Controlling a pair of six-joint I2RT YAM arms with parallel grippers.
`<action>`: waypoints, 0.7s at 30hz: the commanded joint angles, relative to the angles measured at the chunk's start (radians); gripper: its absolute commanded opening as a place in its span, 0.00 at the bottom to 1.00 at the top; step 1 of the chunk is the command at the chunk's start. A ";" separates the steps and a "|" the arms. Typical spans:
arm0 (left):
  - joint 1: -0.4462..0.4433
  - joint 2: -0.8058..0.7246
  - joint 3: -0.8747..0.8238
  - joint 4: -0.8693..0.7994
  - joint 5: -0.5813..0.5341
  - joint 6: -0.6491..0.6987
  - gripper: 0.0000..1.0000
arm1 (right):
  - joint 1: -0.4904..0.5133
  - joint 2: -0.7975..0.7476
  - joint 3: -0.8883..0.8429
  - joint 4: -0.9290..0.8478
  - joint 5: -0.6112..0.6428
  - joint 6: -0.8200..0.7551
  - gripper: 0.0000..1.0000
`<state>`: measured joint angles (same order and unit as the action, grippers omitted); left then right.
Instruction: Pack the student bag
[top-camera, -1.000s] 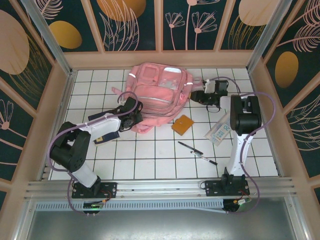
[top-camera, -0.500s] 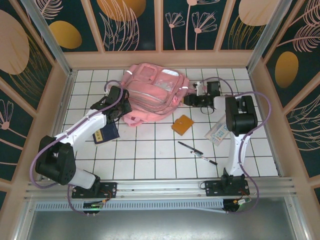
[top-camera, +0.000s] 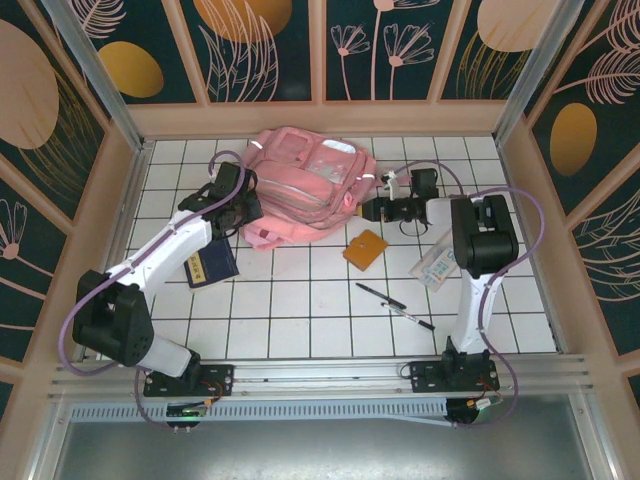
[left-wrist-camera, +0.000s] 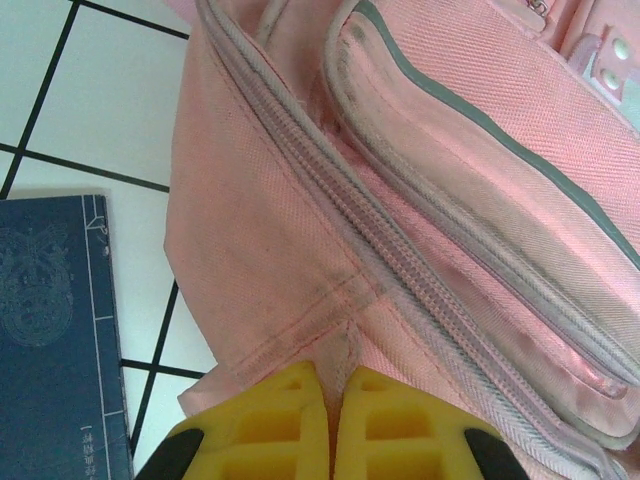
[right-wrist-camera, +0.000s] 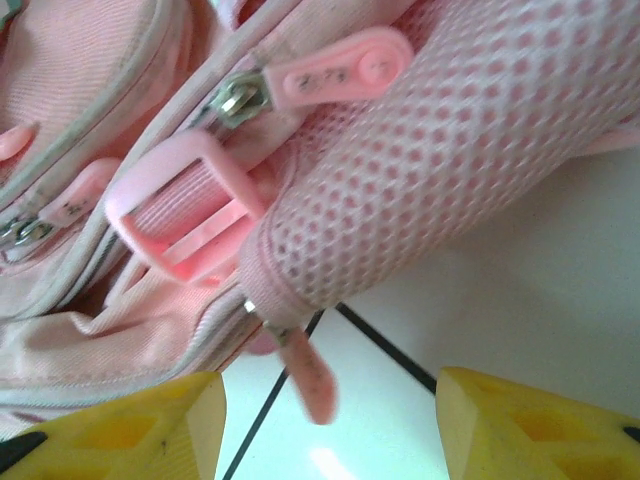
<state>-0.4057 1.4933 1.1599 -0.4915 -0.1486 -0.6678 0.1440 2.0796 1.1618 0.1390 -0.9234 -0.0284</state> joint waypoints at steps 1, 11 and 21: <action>0.005 0.013 0.054 0.019 0.023 0.029 0.00 | 0.008 -0.028 0.002 -0.012 -0.037 -0.018 0.55; 0.005 0.036 0.070 0.019 0.079 0.039 0.00 | 0.031 0.004 0.051 -0.040 -0.013 -0.038 0.36; 0.005 0.048 0.067 0.031 0.066 0.033 0.00 | 0.028 -0.114 -0.038 0.007 0.207 0.029 0.00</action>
<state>-0.4038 1.5379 1.1877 -0.5053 -0.1017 -0.6468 0.1703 2.0510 1.1587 0.1184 -0.8150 -0.0315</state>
